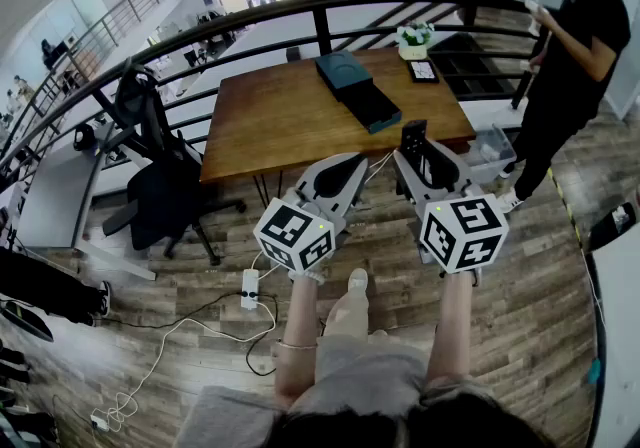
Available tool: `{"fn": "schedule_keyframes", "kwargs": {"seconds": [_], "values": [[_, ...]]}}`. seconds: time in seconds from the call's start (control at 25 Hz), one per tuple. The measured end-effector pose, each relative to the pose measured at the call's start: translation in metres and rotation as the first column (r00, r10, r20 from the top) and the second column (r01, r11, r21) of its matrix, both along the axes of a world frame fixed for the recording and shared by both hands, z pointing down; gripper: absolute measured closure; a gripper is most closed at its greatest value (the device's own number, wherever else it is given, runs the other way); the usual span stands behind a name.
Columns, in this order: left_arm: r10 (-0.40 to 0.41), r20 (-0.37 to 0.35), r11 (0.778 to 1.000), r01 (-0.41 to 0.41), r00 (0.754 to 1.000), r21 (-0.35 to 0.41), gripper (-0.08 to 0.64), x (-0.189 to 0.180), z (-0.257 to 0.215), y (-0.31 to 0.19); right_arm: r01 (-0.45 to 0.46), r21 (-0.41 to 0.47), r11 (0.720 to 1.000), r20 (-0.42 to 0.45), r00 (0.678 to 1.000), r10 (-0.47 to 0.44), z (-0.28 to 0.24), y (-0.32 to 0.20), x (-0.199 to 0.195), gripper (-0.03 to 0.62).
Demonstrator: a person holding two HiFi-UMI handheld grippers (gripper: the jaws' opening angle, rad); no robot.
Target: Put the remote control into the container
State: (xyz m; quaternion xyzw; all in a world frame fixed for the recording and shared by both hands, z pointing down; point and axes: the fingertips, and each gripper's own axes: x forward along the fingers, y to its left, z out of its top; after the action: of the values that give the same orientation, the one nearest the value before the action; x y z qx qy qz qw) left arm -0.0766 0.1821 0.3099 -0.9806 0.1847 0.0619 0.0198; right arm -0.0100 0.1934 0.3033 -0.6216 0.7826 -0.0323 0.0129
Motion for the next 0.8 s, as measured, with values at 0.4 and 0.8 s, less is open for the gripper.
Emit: {"fn": "schedule_keyframes", "kwargs": {"seconds": [0.4, 0.8], "values": [[-0.003, 0.000, 1.000, 0.003, 1.000, -0.012, 0.556, 0.003, 0.005, 0.001, 0.007, -0.020, 1.000, -0.005, 1.000, -0.007, 0.007, 0.002, 0.000, 0.396], [-0.015, 0.014, 0.998, 0.016, 1.000, -0.059, 0.557, 0.010, 0.016, 0.002, 0.000, -0.044, 0.999, 0.024, 1.000, 0.001, 0.012, 0.003, 0.011, 0.396]]}}
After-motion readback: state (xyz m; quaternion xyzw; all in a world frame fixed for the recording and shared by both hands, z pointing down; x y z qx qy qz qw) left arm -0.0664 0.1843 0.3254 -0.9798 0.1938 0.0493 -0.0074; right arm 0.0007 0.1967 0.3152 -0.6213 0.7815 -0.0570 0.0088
